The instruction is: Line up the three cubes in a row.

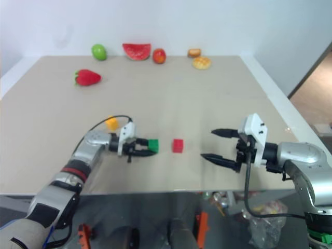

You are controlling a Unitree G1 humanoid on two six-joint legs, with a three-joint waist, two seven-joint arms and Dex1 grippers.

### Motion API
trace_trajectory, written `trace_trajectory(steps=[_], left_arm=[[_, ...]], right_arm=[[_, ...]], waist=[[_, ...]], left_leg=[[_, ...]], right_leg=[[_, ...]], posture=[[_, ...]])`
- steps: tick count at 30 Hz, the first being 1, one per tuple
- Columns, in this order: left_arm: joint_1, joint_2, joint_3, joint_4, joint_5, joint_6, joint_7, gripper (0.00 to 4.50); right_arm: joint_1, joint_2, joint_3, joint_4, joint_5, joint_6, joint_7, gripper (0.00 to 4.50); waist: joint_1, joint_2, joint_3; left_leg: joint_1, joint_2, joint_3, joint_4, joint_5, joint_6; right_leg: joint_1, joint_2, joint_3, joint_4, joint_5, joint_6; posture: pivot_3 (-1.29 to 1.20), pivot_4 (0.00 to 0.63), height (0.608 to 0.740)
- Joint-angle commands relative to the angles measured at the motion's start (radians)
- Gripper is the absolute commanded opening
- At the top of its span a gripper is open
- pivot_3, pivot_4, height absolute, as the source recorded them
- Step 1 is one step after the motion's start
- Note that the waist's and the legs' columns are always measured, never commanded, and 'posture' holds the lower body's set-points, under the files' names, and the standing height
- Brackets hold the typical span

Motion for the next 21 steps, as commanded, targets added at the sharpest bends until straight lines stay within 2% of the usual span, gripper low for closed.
trace_trajectory(steps=[1,11,13,18,21], left_arm=[[-0.017,0.000,0.019,0.023,0.014,-0.039,0.024,1.31],[-0.038,-0.026,0.015,0.093,0.038,-0.091,0.045,1.31],[-0.040,-0.031,0.022,0.099,0.026,-0.067,0.035,2.35],[-0.033,-0.028,0.035,0.091,0.026,-0.091,0.052,3.99],[-0.018,-0.010,0.045,0.063,0.012,-0.074,0.028,3.99]], right_arm=[[-0.023,-0.010,-0.013,0.003,0.004,-0.021,0.002,4.50],[-0.022,-0.011,-0.008,0.011,0.001,-0.032,0.001,4.50],[-0.021,-0.012,-0.009,0.012,0.000,-0.033,0.002,4.50],[-0.034,-0.012,-0.003,0.020,-0.002,-0.033,0.003,4.50],[-0.052,-0.012,0.007,0.031,-0.005,-0.035,0.009,4.50]], waist=[[0.000,0.000,0.000],[0.001,0.000,0.000],[0.002,0.000,0.000],[0.004,0.000,0.000],[0.003,0.000,0.000]], left_leg=[[0.000,0.000,0.000,0.000,0.000,0.000],[0.002,-0.001,0.000,0.000,0.001,0.002],[0.002,-0.002,0.000,0.000,0.001,0.002],[0.002,-0.003,0.000,0.000,0.002,0.003],[0.002,-0.003,0.000,0.000,0.002,0.003]], right_leg=[[0.000,0.000,0.000,0.000,0.000,0.000],[0.003,0.000,0.001,0.000,0.001,0.001],[0.003,-0.001,0.001,0.000,0.001,0.001],[0.003,-0.001,0.001,0.000,0.001,0.001],[0.003,-0.001,0.002,0.000,0.002,0.002]], posture=[[0.00,0.150,0.740],[0.00,0.150,0.740],[0.00,0.150,0.740],[0.00,0.150,0.740],[0.00,0.150,0.740]])
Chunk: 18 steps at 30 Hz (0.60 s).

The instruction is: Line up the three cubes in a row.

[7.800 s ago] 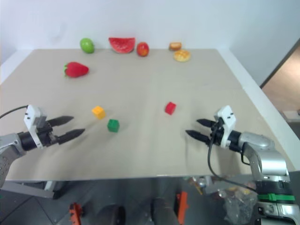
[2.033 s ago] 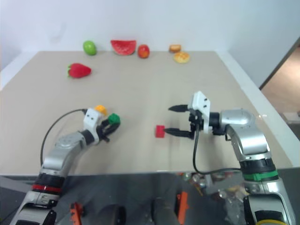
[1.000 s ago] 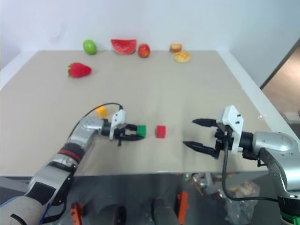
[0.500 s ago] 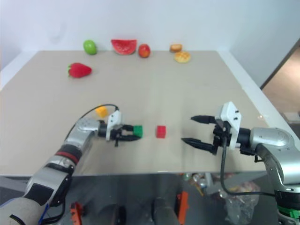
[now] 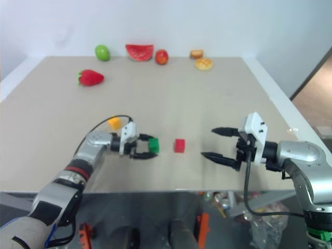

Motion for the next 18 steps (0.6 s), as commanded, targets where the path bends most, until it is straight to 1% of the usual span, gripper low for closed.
trace_trajectory(steps=[1,5,8,10,12,14,16,18], left_arm=[[0.019,0.035,0.020,-0.047,-0.006,0.006,-0.019,3.99],[0.073,0.106,0.016,-0.154,0.000,0.043,-0.035,3.99],[0.147,0.183,0.041,-0.317,-0.030,0.136,-0.027,3.99],[0.222,0.252,0.063,-0.428,-0.033,0.180,-0.001,3.99],[0.285,0.298,0.092,-0.505,-0.035,0.217,0.048,3.99],[0.351,0.320,0.124,-0.572,-0.032,0.254,0.128,3.99],[0.444,0.309,0.179,-0.708,-0.061,0.365,0.248,3.99],[0.525,0.270,0.228,-0.847,-0.096,0.512,0.379,3.99]], right_arm=[[-0.041,-0.013,0.003,0.010,0.001,-0.018,0.010,4.50],[-0.074,-0.019,0.023,0.036,-0.006,-0.028,0.026,4.50],[-0.099,-0.024,0.030,0.057,-0.010,-0.033,0.042,4.50],[-0.113,-0.025,0.034,0.068,-0.011,-0.038,0.051,4.50],[-0.130,-0.019,0.040,0.077,-0.010,-0.040,0.054,4.50],[-0.153,0.001,0.057,0.074,-0.007,-0.040,0.044,4.50],[-0.186,0.047,0.094,0.055,-0.009,-0.035,0.008,4.50],[-0.214,0.086,0.129,0.052,-0.024,-0.034,-0.017,4.50]], waist=[[-0.001,0.000,0.000],[-0.010,0.000,0.000],[-0.012,0.000,0.000],[-0.012,0.000,0.000],[-0.012,0.000,0.000],[-0.010,0.000,0.000],[-0.010,0.000,0.000],[-0.011,0.000,0.000]], left_leg=[[0.000,0.000,0.000,0.000,0.000,0.000],[0.000,0.002,-0.001,0.000,0.000,0.000],[0.000,0.005,-0.001,-0.002,0.000,0.000],[0.000,0.007,-0.001,-0.003,0.000,0.000],[0.001,0.010,-0.001,-0.004,0.000,0.000],[0.001,0.011,-0.001,-0.005,0.000,0.000],[0.002,0.012,-0.001,-0.004,0.000,0.000],[0.002,0.013,0.000,-0.004,0.000,0.000]], right_leg=[[0.000,0.000,0.000,0.000,0.000,0.000],[-0.001,0.002,0.001,0.000,0.000,-0.001],[-0.003,0.004,0.002,0.000,0.001,-0.002],[-0.004,0.005,0.001,0.001,0.001,-0.003],[-0.004,0.006,0.001,0.001,0.000,-0.004],[-0.004,0.006,0.001,0.001,0.000,-0.005],[-0.004,0.006,0.000,0.001,0.001,-0.005],[-0.004,0.006,0.000,0.001,0.002,-0.006]], posture=[[0.00,0.150,0.740],[0.00,0.150,0.740],[0.00,0.150,0.740],[0.00,0.150,0.740],[0.00,0.150,0.740],[0.00,0.150,0.740],[0.00,0.150,0.740],[0.00,0.150,0.740]])
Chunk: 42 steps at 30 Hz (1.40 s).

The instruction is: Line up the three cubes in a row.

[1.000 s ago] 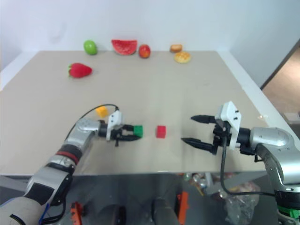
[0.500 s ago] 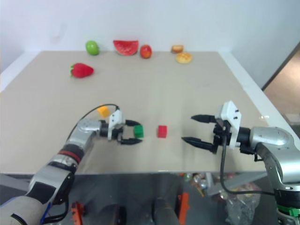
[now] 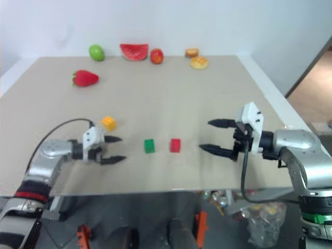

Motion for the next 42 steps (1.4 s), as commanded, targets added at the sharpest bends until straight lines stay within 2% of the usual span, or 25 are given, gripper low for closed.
trace_trajectory(steps=[1,6,13,16,21,34,42], left_arm=[[0.109,-0.044,0.092,-0.228,-0.051,0.236,0.225,3.99],[0.234,-0.158,0.148,-0.358,-0.005,0.403,0.530,3.99],[0.173,-0.172,0.185,-0.322,-0.003,0.418,0.684,3.99],[0.127,-0.159,0.198,-0.272,-0.011,0.413,0.706,3.99],[0.080,-0.136,0.195,-0.195,-0.008,0.401,0.710,3.99],[-0.127,-0.128,0.129,0.080,0.017,0.277,0.623,3.99],[-0.209,-0.146,0.107,0.222,0.037,0.201,0.595,3.99]], right_arm=[[-0.050,0.046,0.048,-0.027,-0.014,-0.008,-0.042,4.50],[-0.091,0.093,0.097,0.030,-0.033,-0.026,-0.031,4.50],[-0.118,0.111,0.120,0.066,-0.044,-0.043,-0.008,4.50],[-0.124,0.113,0.118,0.073,-0.047,-0.047,-0.008,4.50],[-0.107,0.106,0.101,0.060,-0.042,-0.046,-0.014,4.50],[-0.087,0.088,0.080,0.022,-0.033,-0.033,-0.030,4.50],[-0.130,0.151,0.072,0.019,-0.012,-0.028,-0.097,4.50]], waist=[[0.001,0.000,0.000],[0.005,0.000,0.000],[-0.002,-0.001,0.000],[-0.002,-0.002,0.000],[-0.002,-0.002,0.001],[0.004,-0.002,0.001],[0.006,-0.002,0.001]], left_leg=[[0.000,0.000,0.000,0.000,0.000,0.000],[0.001,0.000,0.000,0.001,0.000,0.000],[0.008,0.001,0.003,0.000,0.002,0.003],[0.011,0.002,0.000,-0.002,0.005,0.007],[0.014,0.003,-0.001,-0.004,0.008,0.008],[0.012,0.001,0.001,-0.004,0.008,0.008],[0.008,0.001,0.001,-0.005,0.007,0.007]], right_leg=[[0.000,0.000,0.000,0.000,0.000,0.000],[0.001,0.000,-0.001,0.000,0.001,0.000],[0.003,0.006,0.000,0.000,0.007,-0.009],[0.004,0.015,0.002,0.000,0.008,-0.017],[0.004,0.018,0.002,0.000,0.009,-0.021],[0.003,0.015,0.005,0.000,0.009,-0.020],[0.001,0.015,0.005,0.000,0.010,-0.015]], posture=[[0.00,0.150,0.740],[0.00,0.150,0.740],[0.00,0.150,0.740],[0.00,0.150,0.740],[0.00,0.150,0.740],[0.00,0.150,0.740],[0.00,0.150,0.740]])
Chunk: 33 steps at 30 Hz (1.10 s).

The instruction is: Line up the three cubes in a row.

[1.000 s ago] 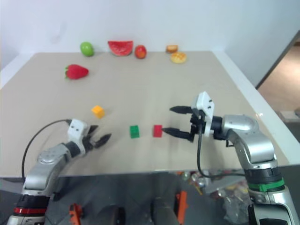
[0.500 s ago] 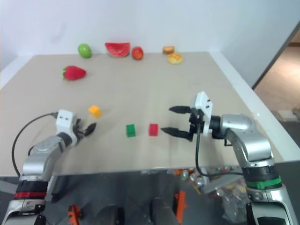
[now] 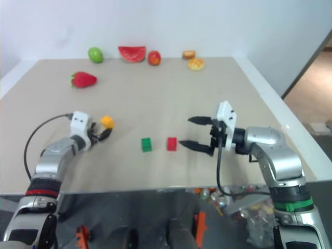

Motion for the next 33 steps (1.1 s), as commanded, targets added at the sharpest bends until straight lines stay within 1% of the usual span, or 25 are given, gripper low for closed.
trace_trajectory(steps=[1,4,7,10,12,13,15,16,18,20,22,25,28,31,33], left_arm=[[-0.039,-0.006,-0.016,0.049,0.015,-0.047,-0.013,3.99],[-0.055,-0.017,-0.026,0.079,0.016,-0.070,-0.030,3.99],[-0.056,-0.024,-0.039,0.085,0.019,-0.091,-0.059,3.99],[-0.061,-0.030,-0.039,0.089,0.014,-0.107,-0.073,3.20],[-0.067,-0.031,-0.035,0.094,0.011,-0.117,-0.079,2.45],[-0.071,-0.031,-0.032,0.098,0.009,-0.120,-0.081,2.36],[-0.077,-0.032,-0.025,0.101,0.001,-0.127,-0.090,1.62],[-0.079,-0.032,-0.024,0.103,-0.001,-0.128,-0.094,1.34],[-0.080,-0.028,-0.024,0.105,-0.004,-0.141,-0.112,1.32],[-0.064,-0.013,-0.034,0.085,-0.019,-0.169,-0.194,1.32],[-0.030,0.014,-0.057,0.042,-0.044,-0.207,-0.332,1.32],[0.025,0.074,-0.094,0.003,-0.067,-0.299,-0.537,1.32],[0.060,0.126,-0.125,-0.031,-0.101,-0.324,-0.713,1.32],[0.060,0.148,-0.147,-0.029,-0.101,-0.343,-0.800,1.32],[0.046,0.144,-0.154,-0.018,-0.108,-0.333,-0.835,1.32]], right_arm=[[-0.032,0.026,-0.051,-0.037,0.047,0.009,-0.036,4.50],[-0.038,0.054,-0.060,-0.043,0.068,0.027,-0.064,4.50],[-0.030,0.057,-0.052,-0.050,0.063,0.028,-0.066,4.50],[-0.027,0.054,-0.050,-0.050,0.061,0.027,-0.064,4.50],[-0.027,0.054,-0.050,-0.049,0.060,0.027,-0.063,4.50],[-0.027,0.053,-0.050,-0.048,0.060,0.027,-0.062,4.50],[-0.026,0.051,-0.049,-0.046,0.058,0.026,-0.060,4.50],[-0.026,0.051,-0.048,-0.045,0.057,0.026,-0.059,4.50],[-0.027,0.050,-0.047,-0.044,0.055,0.025,-0.057,4.50],[-0.028,0.046,-0.044,-0.043,0.053,0.025,-0.052,4.50],[-0.025,0.032,-0.041,-0.048,0.060,0.037,-0.032,4.50],[0.012,-0.022,-0.034,-0.075,0.068,0.038,0.043,4.50],[0.064,-0.083,-0.039,-0.093,0.080,0.037,0.120,4.50],[0.071,-0.108,-0.060,-0.075,0.096,0.050,0.141,4.50],[0.068,-0.120,-0.069,-0.063,0.100,0.054,0.147,4.50]], waist=[[0.002,0.000,0.000],[0.002,0.000,0.000],[0.003,0.000,0.000],[0.004,0.000,0.000],[0.004,0.000,0.000],[0.004,0.000,0.000],[0.004,0.000,0.000],[0.003,0.000,0.000],[0.002,0.000,0.000],[0.002,0.000,0.000],[0.001,0.000,0.000],[-0.001,0.000,0.000],[0.000,0.000,0.000],[0.001,0.000,0.000],[0.001,0.000,0.000]], left_leg=[[-0.001,0.000,-0.001,0.000,0.000,0.000],[-0.003,-0.001,-0.001,0.000,0.000,0.000],[-0.004,-0.001,-0.001,0.001,0.000,0.000],[-0.005,-0.001,-0.001,0.001,0.000,0.000],[-0.006,-0.001,-0.001,0.001,0.000,0.000],[-0.006,-0.002,-0.001,0.001,0.000,0.000],[-0.006,-0.002,-0.001,0.001,0.000,0.000],[-0.006,-0.002,-0.001,0.001,0.000,0.000],[-0.006,-0.002,-0.001,0.001,0.000,0.000],[-0.007,-0.003,-0.001,0.001,0.000,0.000],[-0.008,-0.003,-0.001,0.001,-0.001,-0.001],[-0.008,-0.001,-0.001,0.000,-0.003,-0.004],[-0.009,0.000,-0.002,0.000,-0.005,-0.006],[-0.010,0.000,-0.003,0.000,-0.006,-0.006],[-0.010,0.000,-0.003,0.000,-0.006,-0.006]], right_leg=[[0.000,0.000,0.000,0.000,0.000,0.000],[-0.001,-0.001,-0.001,0.000,0.000,0.001],[-0.001,-0.003,-0.001,0.000,0.000,0.002],[-0.001,-0.005,-0.001,-0.001,-0.001,0.004],[-0.001,-0.006,-0.001,-0.001,-0.002,0.005],[-0.001,-0.006,-0.001,-0.001,-0.002,0.005],[-0.001,-0.006,-0.001,-0.002,-0.002,0.005],[-0.001,-0.006,-0.001,-0.001,-0.002,0.005],[-0.002,-0.006,-0.001,-0.001,-0.002,0.005],[-0.002,-0.006,-0.001,-0.002,-0.002,0.005],[-0.003,-0.005,-0.001,-0.002,-0.002,0.005],[-0.004,-0.004,-0.001,-0.002,-0.005,0.004],[-0.004,-0.003,-0.004,-0.002,-0.008,0.003],[-0.005,-0.004,-0.005,-0.002,-0.010,0.003],[-0.004,-0.004,-0.005,-0.002,-0.010,0.003]], posture=[[0.00,0.150,0.740],[0.00,0.150,0.740],[0.00,0.150,0.740],[0.00,0.150,0.740],[0.00,0.150,0.740],[0.00,0.150,0.740],[0.00,0.150,0.740],[0.00,0.150,0.740],[0.00,0.150,0.740],[0.00,0.150,0.740],[0.00,0.150,0.740],[0.00,0.150,0.740],[0.00,0.150,0.740],[0.00,0.150,0.740],[0.00,0.150,0.740]])
